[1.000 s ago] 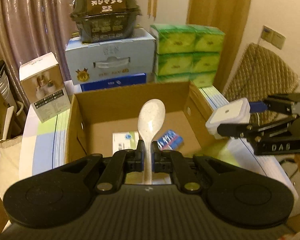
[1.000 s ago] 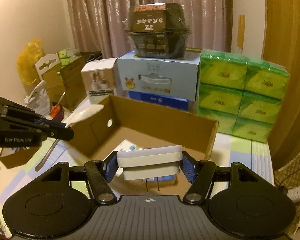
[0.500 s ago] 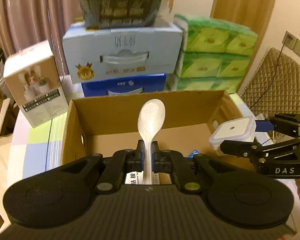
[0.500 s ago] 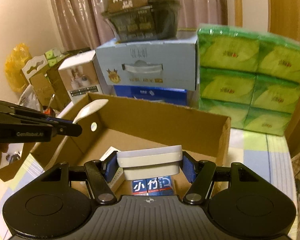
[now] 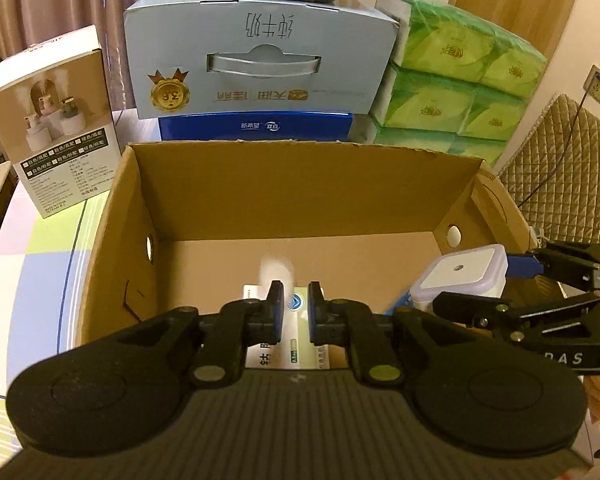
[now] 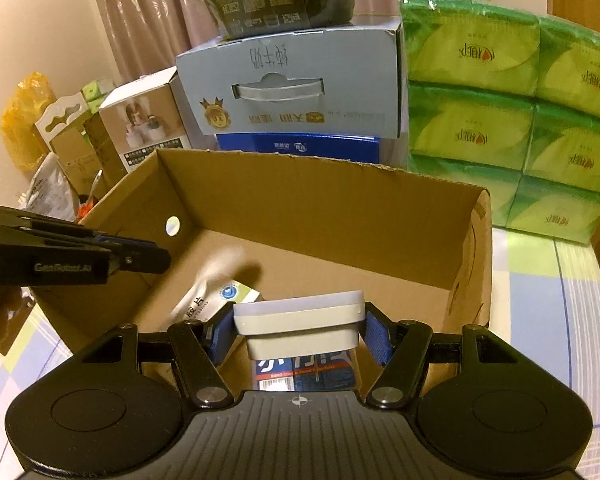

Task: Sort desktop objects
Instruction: 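Lift the spoon and plug adapter and carry both over the cardboard box, then release the spoon and plug adapter into the cardboard box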

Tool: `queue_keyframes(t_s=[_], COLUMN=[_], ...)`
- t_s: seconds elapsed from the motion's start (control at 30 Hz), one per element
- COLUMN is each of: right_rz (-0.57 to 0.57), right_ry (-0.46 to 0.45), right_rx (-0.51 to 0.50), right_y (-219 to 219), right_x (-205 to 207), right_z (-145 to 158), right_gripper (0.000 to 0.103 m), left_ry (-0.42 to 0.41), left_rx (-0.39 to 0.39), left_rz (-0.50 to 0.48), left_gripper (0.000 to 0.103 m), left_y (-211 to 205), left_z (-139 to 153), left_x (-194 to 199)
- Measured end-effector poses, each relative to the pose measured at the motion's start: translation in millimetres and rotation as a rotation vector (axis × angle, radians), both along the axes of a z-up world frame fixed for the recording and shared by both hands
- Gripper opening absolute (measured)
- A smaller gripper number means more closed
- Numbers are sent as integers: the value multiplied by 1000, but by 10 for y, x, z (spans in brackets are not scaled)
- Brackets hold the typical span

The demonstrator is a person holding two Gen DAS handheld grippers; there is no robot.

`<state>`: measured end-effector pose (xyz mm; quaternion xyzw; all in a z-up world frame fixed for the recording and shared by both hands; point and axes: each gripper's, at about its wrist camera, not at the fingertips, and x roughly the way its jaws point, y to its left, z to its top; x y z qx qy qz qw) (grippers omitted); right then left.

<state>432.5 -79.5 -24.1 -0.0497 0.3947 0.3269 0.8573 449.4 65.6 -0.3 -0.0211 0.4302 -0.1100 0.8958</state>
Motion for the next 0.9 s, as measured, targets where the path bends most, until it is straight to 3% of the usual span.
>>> queue_keyframes(t_s=[0.57,0.9], right_rz=[-20,-47], right_ry=[8,-36], right_rx=[-55,-44], right_y=[86,-26], right_x=[40,-62], right_z=[-78,129], right_gripper=[63,67], left_ry=[-26,-52], left_rx=[-3,-17], left_rz=[0,29], left_gripper=[15,19], left_y=[60,174], left_z=[84,214], left_x=[-178,-339])
